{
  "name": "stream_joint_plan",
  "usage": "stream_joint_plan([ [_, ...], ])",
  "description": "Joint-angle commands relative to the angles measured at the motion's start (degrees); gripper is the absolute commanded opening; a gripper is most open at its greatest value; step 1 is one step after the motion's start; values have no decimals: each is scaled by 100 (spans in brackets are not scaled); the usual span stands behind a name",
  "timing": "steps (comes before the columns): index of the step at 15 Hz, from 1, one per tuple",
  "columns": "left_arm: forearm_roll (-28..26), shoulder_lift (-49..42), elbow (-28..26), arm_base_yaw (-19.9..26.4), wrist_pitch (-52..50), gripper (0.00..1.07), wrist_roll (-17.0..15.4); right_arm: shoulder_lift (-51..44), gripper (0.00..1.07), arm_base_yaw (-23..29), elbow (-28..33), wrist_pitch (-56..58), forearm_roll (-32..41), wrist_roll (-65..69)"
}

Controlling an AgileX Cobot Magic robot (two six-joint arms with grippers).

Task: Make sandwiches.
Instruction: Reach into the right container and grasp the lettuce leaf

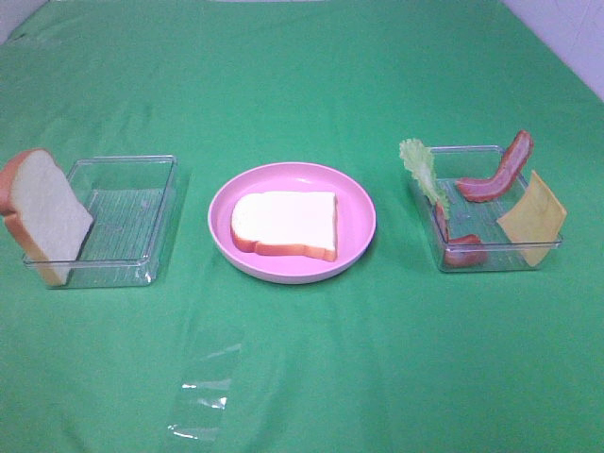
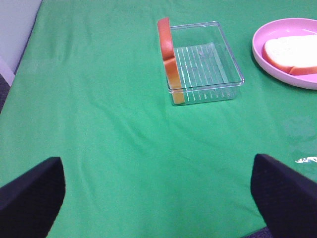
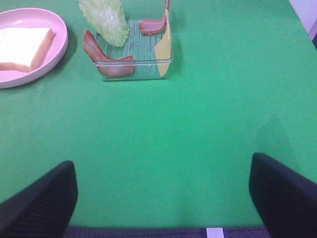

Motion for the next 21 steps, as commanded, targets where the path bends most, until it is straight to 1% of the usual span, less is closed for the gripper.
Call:
stream_joint_plan([
  [1,-23,-103,17,-52,-92,94,-29,-132,89,-23,17,-34,-11,-69],
  [4,-23,-103,17,-52,-92,94,-29,252,89,-23,-34,-52,11,-74],
  [6,-23,-103,17,-52,-92,94,-29,945,89,-23,-298,-52,40,-74],
  [7,-23,-103,17,-52,-92,94,-29,1518,89,-23,-556,-11,40,-63],
  [10,-23,-103,17,-52,-92,94,-29,3426,89,-23,-1564,401,52,52],
  [11,-23,-103,17,-52,-92,94,-29,4395,89,-23,-2097,521,69,74],
  [13,-23,-103,17,-52,-92,94,-29,5506,89,-23,-2802,556,69,212],
  [14,-23,-103,17,-52,-92,94,-29,6010,89,-23,-3168,596,74,212],
  [15,-23,-103,17,-52,-92,94,-29,6274,89,-23,-3335,613,74,206],
  [18,-23,-103,17,-52,-92,94,-29,7500,89,17,-4418,630,183,201],
  [19,-23,-103,17,-52,-92,94,-29,7867,89,229,-4715,630,166,223],
  [21,-23,-103,17,-52,-92,94,-29,8589,89,865,-5220,510,0,561],
])
